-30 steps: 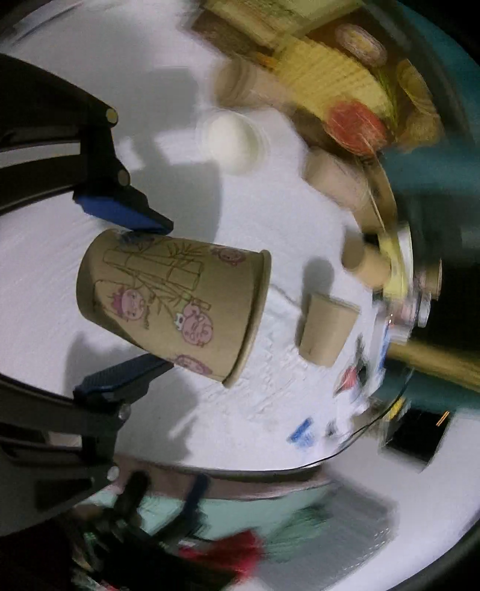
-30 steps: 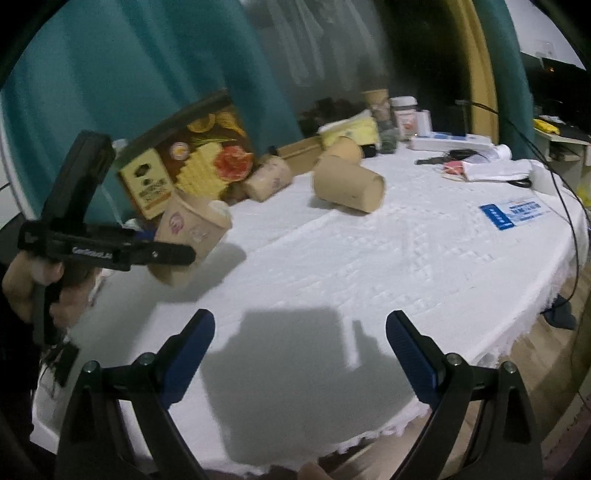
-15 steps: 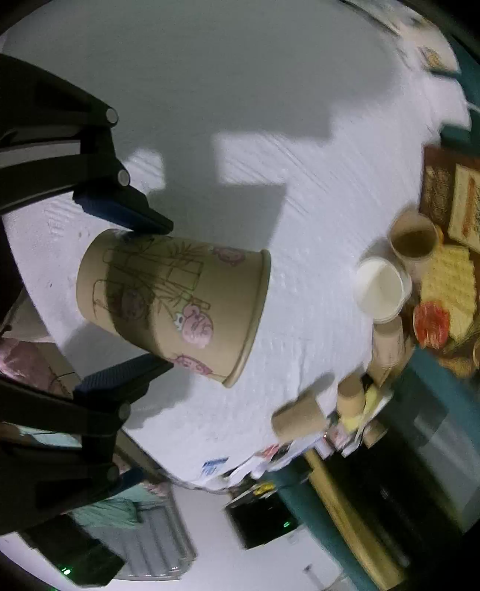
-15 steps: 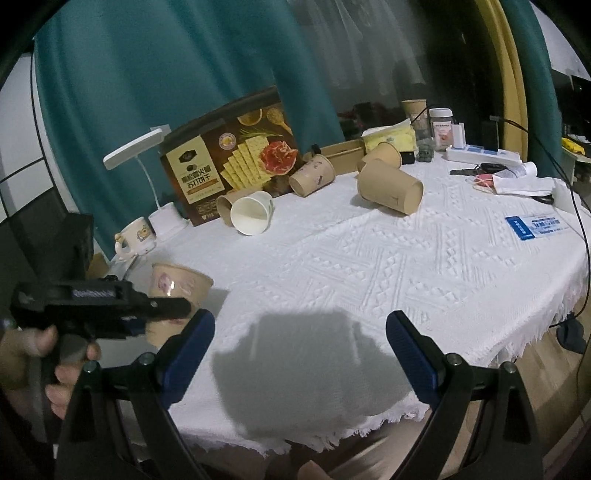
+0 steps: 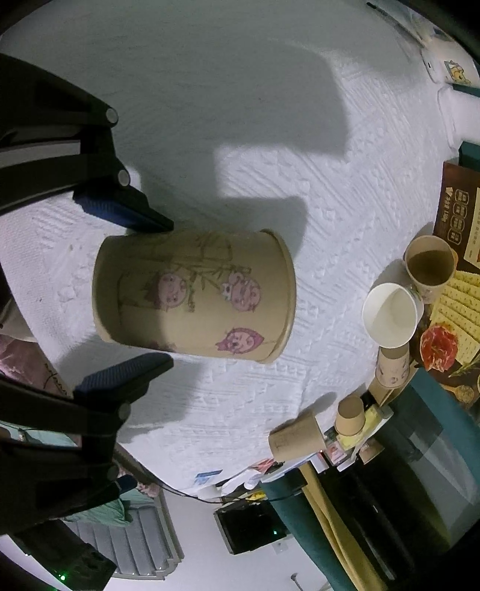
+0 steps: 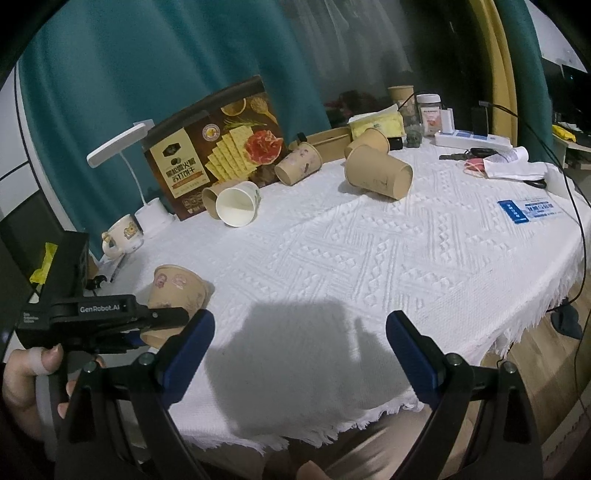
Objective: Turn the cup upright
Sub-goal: 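Lift the pink-printed cup with the left gripper and carry it toward the right gripper, then grasp the pink-printed cup with the right gripper while the left gripper releases it, then lower the cup upright onto the cloth with the right gripper and open it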
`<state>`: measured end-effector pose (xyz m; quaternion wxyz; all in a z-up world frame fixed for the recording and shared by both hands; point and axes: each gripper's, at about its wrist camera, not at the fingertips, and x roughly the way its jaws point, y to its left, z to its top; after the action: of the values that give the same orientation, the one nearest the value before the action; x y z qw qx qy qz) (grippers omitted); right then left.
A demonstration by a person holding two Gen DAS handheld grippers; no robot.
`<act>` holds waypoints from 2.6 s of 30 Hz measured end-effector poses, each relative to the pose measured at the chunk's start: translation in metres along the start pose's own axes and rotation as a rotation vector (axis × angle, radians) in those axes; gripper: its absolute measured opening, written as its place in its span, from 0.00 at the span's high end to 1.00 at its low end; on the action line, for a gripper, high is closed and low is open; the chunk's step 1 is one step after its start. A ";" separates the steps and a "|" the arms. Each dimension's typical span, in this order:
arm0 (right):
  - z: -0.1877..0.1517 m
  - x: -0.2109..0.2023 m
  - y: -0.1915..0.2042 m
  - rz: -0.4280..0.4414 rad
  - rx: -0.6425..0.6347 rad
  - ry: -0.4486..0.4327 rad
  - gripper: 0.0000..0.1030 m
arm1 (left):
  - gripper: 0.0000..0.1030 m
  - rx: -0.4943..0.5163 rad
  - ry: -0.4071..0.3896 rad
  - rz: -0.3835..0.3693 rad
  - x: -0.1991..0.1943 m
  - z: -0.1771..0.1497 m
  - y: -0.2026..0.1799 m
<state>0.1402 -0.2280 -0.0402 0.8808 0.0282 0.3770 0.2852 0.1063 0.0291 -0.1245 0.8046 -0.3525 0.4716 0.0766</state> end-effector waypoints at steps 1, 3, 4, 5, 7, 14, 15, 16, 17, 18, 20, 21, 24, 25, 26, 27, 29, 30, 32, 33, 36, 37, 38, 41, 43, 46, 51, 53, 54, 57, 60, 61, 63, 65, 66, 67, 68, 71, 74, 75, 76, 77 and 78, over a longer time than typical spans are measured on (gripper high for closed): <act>0.000 0.001 0.001 -0.001 -0.002 0.002 0.10 | 0.36 0.000 0.001 -0.002 0.001 0.001 -0.001; 0.000 0.001 0.002 -0.004 -0.006 0.004 0.10 | 0.36 0.000 0.002 -0.010 0.000 0.001 0.000; 0.001 0.001 0.003 -0.004 -0.008 0.005 0.10 | 0.36 0.000 0.003 -0.015 0.000 0.001 0.000; 0.001 0.001 0.003 -0.005 -0.010 0.005 0.10 | 0.36 -0.001 0.003 -0.017 0.000 0.001 0.001; 0.001 0.002 0.005 -0.008 -0.012 0.008 0.10 | 0.36 -0.002 0.004 -0.021 0.000 0.002 0.003; 0.003 0.006 0.011 -0.032 -0.035 0.028 0.10 | 0.35 0.053 -0.006 -0.017 -0.006 0.004 -0.002; 0.004 0.008 0.012 -0.038 -0.039 0.035 0.10 | 0.33 0.067 -0.016 -0.018 -0.009 0.004 -0.004; 0.007 0.010 0.013 -0.043 -0.044 0.045 0.10 | 0.28 0.084 -0.028 -0.018 -0.013 0.005 -0.007; 0.010 0.012 0.013 -0.047 -0.049 0.054 0.10 | 0.26 0.113 -0.056 -0.020 -0.022 0.004 -0.010; 0.013 0.015 0.014 -0.050 -0.057 0.061 0.10 | 0.24 0.136 -0.078 -0.021 -0.029 0.004 -0.012; 0.024 0.022 0.020 -0.032 -0.083 0.082 0.10 | 0.22 0.190 -0.130 -0.011 -0.045 0.003 -0.014; 0.028 0.026 0.023 -0.003 -0.087 0.100 0.10 | 0.21 0.218 -0.165 0.004 -0.054 0.001 -0.012; 0.038 0.050 0.035 0.145 -0.057 0.198 0.10 | 0.20 0.239 -0.236 0.056 -0.074 0.001 0.003; 0.040 0.059 0.040 0.178 -0.053 0.226 0.10 | 0.20 0.237 -0.248 0.065 -0.078 0.002 0.009; 0.042 0.070 0.047 0.203 -0.060 0.261 0.10 | 0.20 0.234 -0.263 0.078 -0.083 0.003 0.018; 0.045 0.080 0.053 0.202 -0.069 0.286 0.10 | 0.20 0.231 -0.271 0.086 -0.085 0.004 0.023; 0.049 0.096 0.060 0.194 -0.072 0.330 0.10 | 0.20 0.221 -0.285 0.099 -0.090 0.006 0.035; 0.052 0.107 0.064 0.205 -0.067 0.367 0.10 | 0.20 0.216 -0.289 0.104 -0.092 0.007 0.043; 0.054 0.131 0.070 0.217 -0.061 0.462 0.10 | 0.20 0.213 -0.290 0.106 -0.096 0.008 0.057; 0.055 0.136 0.071 0.203 -0.058 0.478 0.10 | 0.20 0.209 -0.291 0.106 -0.097 0.009 0.064; 0.057 0.149 0.080 0.182 -0.085 0.517 0.10 | 0.20 0.205 -0.295 0.104 -0.099 0.010 0.078; 0.058 0.151 0.082 0.179 -0.095 0.524 0.10 | 0.20 0.205 -0.298 0.105 -0.100 0.009 0.082; 0.058 0.153 0.085 0.174 -0.107 0.531 0.10 | 0.20 0.203 -0.300 0.104 -0.100 0.009 0.084; 0.055 0.158 0.089 0.160 -0.128 0.555 0.10 | 0.20 0.191 -0.294 0.097 -0.098 0.009 0.093; 0.054 0.164 0.090 0.152 -0.135 0.577 0.16 | 0.20 0.186 -0.284 0.086 -0.095 0.010 0.097; 0.052 0.172 0.092 0.134 -0.146 0.593 0.22 | 0.20 0.192 -0.277 0.076 -0.094 0.009 0.100; 0.057 0.175 0.097 0.138 -0.155 0.602 0.29 | 0.20 0.208 -0.257 0.053 -0.090 0.006 0.101; 0.060 0.172 0.099 0.133 -0.164 0.584 0.29 | 0.20 0.213 -0.253 0.046 -0.090 0.005 0.100; 0.064 0.169 0.101 0.131 -0.167 0.559 0.29 | 0.20 0.215 -0.251 0.042 -0.090 0.004 0.099; 0.078 0.159 0.111 0.133 -0.196 0.439 0.29 | 0.20 0.216 -0.253 0.031 -0.092 0.004 0.098; 0.081 0.148 0.128 0.025 -0.338 0.233 0.29 | 0.20 0.222 -0.263 0.038 -0.095 0.003 0.097; 0.078 0.144 0.133 -0.025 -0.388 0.158 0.29 | 0.20 0.225 -0.266 0.043 -0.096 0.002 0.096; 0.066 0.134 0.140 -0.109 -0.466 0.005 0.29 | 0.20 0.230 -0.270 0.050 -0.098 0.001 0.096; 0.055 0.128 0.139 -0.134 -0.475 -0.058 0.29 | 0.20 0.227 -0.272 0.058 -0.098 -0.001 0.097; 0.050 0.125 0.134 -0.151 -0.466 -0.073 0.29 | 0.20 0.221 -0.267 0.059 -0.097 -0.001 0.098; 0.046 0.124 0.132 -0.165 -0.460 -0.081 0.29 | 0.20 0.217 -0.262 0.059 -0.096 -0.001 0.099; 0.043 0.123 0.130 -0.188 -0.458 -0.086 0.29 | 0.20 0.213 -0.258 0.059 -0.095 -0.001 0.100; 0.037 0.118 0.126 -0.234 -0.468 -0.128 0.29 | 0.20 0.216 -0.262 0.058 -0.094 -0.004 0.100; 0.027 0.111 0.124 -0.258 -0.473 -0.153 0.29 | 0.20 0.249 -0.275 0.094 -0.093 -0.007 0.095; 0.023 0.110 0.123 -0.261 -0.471 -0.154 0.29 | 0.20 0.253 -0.274 0.095 -0.092 -0.008 0.095; 0.020 0.111 0.123 -0.262 -0.468 -0.153 0.29 | 0.20 0.253 -0.270 0.089 -0.091 -0.008 0.095; 0.018 0.110 0.122 -0.264 -0.465 -0.152 0.29 | 0.20 0.253 -0.267 0.085 -0.091 -0.008 0.095; 0.015 0.108 0.120 -0.267 -0.457 -0.155 0.29 | 0.20 0.255 -0.263 0.083 -0.090 -0.009 0.095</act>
<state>0.1521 -0.0686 -0.0681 0.9203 -0.1994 0.2348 0.2411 0.0077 0.1125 -0.1013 0.8937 -0.2149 0.3823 0.0947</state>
